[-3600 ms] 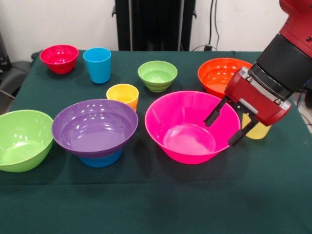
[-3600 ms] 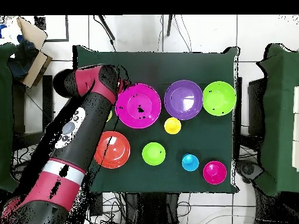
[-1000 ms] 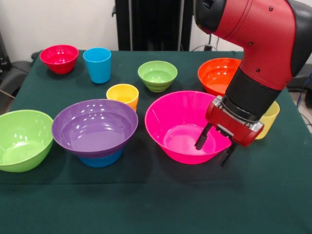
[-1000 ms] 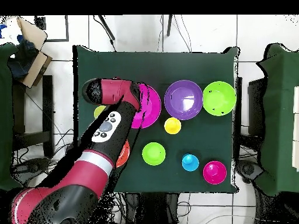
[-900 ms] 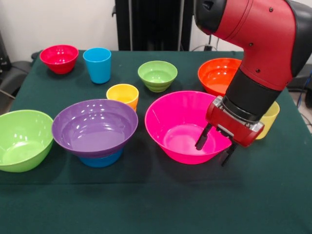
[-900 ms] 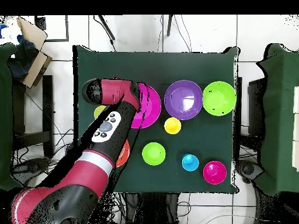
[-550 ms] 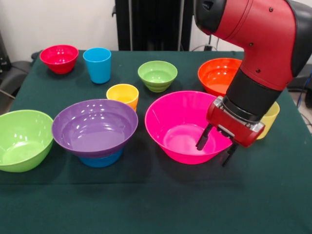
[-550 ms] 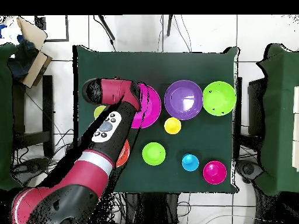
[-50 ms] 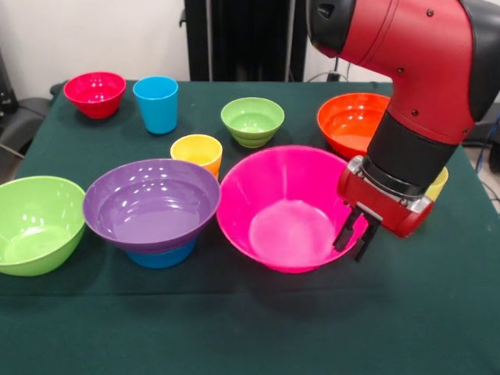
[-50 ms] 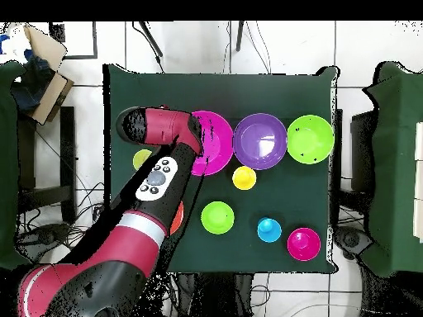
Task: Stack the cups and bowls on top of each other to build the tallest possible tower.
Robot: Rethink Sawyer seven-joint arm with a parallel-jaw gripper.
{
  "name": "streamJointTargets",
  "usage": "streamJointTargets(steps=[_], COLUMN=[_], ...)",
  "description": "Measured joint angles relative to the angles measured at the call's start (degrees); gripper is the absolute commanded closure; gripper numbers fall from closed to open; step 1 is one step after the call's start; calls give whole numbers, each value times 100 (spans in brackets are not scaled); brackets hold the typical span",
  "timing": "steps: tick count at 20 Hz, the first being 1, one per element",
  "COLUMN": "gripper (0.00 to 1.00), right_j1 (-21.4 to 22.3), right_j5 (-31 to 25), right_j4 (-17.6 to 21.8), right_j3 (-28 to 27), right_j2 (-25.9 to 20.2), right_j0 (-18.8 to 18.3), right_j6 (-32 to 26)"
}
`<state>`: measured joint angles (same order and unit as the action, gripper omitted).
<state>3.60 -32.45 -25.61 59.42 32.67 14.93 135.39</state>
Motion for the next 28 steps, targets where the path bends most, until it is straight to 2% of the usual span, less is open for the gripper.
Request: streamJointTargets(steps=[8, 14, 16, 19, 23, 28], gripper=[100, 100, 100, 100, 100, 100], right_j1=[61, 408, 482, 798, 1126, 1445], right_j5=[-307, -1675, -1892, -2597, -2947, -2984], right_j4=[1, 5, 2, 1, 2, 6], right_j3=[-16, -19, -22, -32, -32, -57], right_j2=[38, 76, 76, 77, 77, 82], right_j0=[-9, -1, -1, 0, -1, -1], right_j6=[0, 0, 0, 1, 1, 0])
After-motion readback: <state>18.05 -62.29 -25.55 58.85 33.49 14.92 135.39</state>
